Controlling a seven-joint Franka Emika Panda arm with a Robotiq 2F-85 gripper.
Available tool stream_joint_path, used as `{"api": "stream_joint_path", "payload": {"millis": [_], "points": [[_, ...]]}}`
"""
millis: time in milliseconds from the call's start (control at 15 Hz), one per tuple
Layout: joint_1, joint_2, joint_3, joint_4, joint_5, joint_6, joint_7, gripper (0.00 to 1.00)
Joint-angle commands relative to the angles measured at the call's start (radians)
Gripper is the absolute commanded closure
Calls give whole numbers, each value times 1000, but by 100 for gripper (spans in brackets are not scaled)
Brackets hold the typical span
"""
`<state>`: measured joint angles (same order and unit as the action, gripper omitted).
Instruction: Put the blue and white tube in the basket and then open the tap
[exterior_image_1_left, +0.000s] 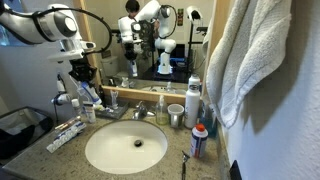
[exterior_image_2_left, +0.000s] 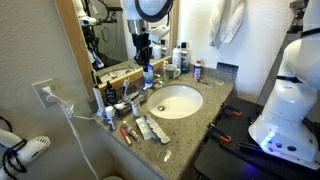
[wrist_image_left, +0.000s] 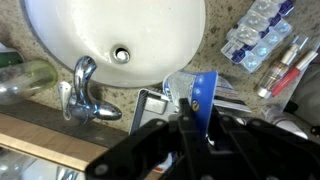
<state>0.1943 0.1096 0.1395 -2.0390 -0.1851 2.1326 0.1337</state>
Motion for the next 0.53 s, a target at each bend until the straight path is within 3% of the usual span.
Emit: {"api": "stream_joint_path", "payload": {"millis": [0, 467], "points": [[-9, 57, -19, 65, -61, 17, 106, 96], [-17, 159, -80, 83, -69, 220, 226, 96]]}}
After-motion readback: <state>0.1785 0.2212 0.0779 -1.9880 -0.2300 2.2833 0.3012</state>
